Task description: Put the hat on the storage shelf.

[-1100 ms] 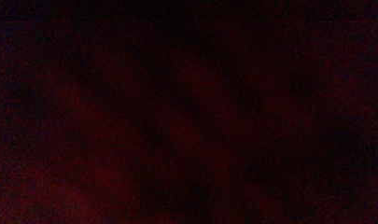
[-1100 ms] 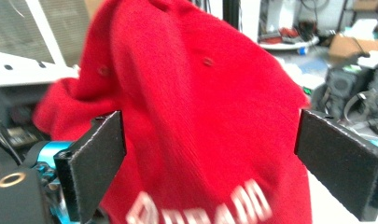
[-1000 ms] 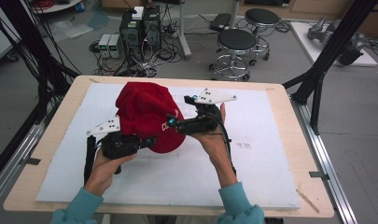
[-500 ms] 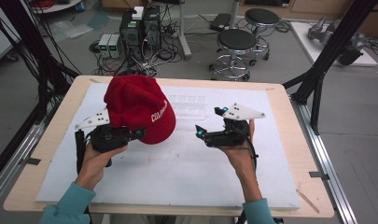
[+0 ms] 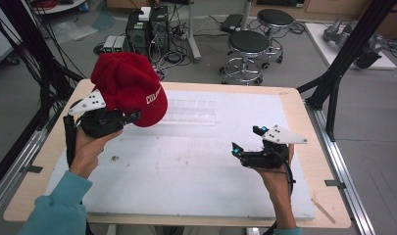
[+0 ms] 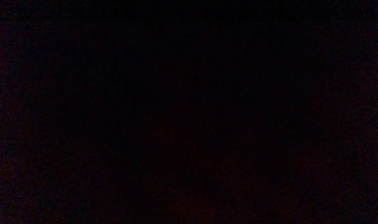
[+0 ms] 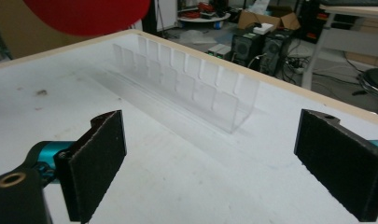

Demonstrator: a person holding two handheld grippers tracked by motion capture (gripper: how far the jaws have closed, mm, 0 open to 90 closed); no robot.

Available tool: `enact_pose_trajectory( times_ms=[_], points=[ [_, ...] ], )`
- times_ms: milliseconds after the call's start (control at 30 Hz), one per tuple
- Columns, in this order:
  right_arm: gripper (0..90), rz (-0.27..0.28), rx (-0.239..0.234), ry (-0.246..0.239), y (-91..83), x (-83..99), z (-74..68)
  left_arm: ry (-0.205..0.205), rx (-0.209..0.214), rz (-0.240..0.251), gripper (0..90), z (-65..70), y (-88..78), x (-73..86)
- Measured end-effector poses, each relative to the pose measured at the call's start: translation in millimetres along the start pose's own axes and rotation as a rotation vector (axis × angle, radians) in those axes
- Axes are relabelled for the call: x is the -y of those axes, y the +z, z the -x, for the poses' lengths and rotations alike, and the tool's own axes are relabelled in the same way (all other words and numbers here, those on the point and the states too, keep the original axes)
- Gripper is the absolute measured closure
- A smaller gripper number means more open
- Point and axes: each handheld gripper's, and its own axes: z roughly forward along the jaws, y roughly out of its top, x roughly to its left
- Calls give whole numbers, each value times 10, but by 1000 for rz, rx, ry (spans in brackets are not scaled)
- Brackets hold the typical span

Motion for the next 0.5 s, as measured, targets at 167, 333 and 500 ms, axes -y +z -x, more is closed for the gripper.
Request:
enact_pose_trajectory(
  times_ms=[167,333,500],
  points=[
    [81,3,17,20,-91,188,60,19,-34,-17,849,-70,31,-16],
    [81,22,37,40,-174,400,108,29,-63,-49,849,-195,103,-33],
    [81,59,63,59,-208,584,142,47,-112,-87,849,-310,161,-45]
  ],
)
